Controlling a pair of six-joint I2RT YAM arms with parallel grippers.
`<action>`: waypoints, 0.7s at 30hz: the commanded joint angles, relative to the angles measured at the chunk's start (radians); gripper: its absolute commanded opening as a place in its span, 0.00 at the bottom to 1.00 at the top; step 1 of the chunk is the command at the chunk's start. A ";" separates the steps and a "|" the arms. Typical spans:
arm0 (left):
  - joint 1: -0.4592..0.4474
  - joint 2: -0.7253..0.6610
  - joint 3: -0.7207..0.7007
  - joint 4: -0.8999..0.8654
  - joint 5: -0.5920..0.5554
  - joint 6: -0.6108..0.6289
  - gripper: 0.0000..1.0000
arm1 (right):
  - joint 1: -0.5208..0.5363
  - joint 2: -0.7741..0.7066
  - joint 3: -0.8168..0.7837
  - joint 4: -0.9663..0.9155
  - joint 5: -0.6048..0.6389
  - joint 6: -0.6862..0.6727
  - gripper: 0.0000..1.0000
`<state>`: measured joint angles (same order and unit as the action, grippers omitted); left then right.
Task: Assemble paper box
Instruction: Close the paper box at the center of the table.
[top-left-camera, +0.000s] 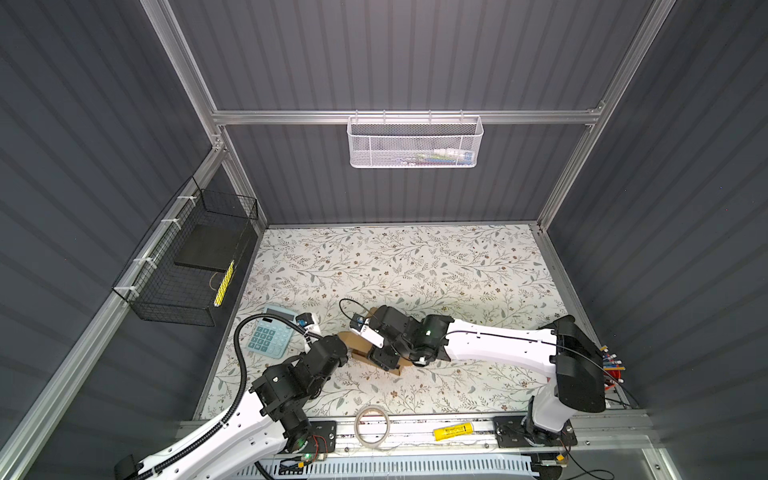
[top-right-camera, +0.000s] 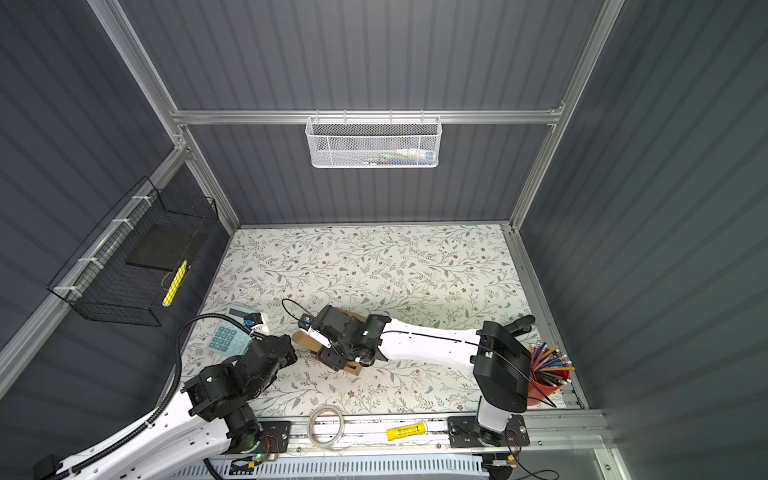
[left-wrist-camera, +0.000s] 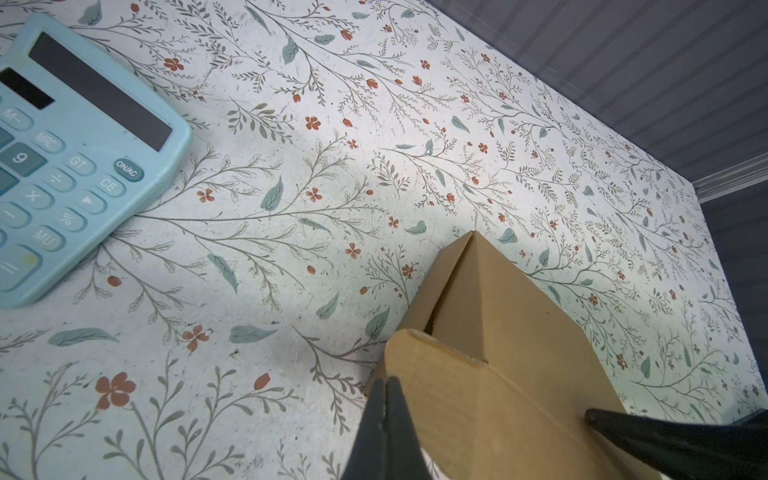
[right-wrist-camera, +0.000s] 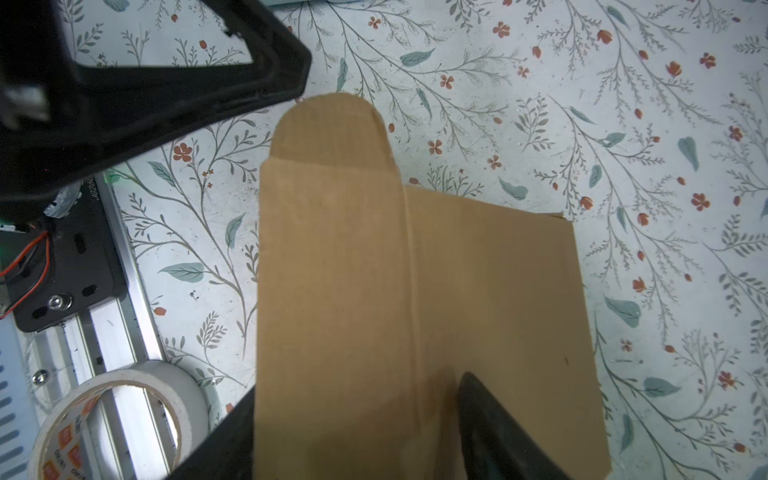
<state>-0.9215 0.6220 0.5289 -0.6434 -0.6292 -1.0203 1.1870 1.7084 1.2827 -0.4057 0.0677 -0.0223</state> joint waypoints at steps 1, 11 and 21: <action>-0.002 0.017 0.026 -0.011 -0.011 0.032 0.04 | -0.004 0.039 -0.009 0.009 -0.019 0.013 0.69; -0.001 0.042 0.034 -0.005 0.016 0.034 0.09 | -0.040 0.047 -0.080 0.060 -0.083 0.016 0.70; 0.001 0.115 0.027 0.041 0.043 0.032 0.12 | -0.119 0.047 -0.150 0.073 -0.123 -0.044 0.70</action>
<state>-0.9215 0.7151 0.5362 -0.6250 -0.6018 -1.0012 1.0927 1.7428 1.1557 -0.3244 -0.0349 -0.0387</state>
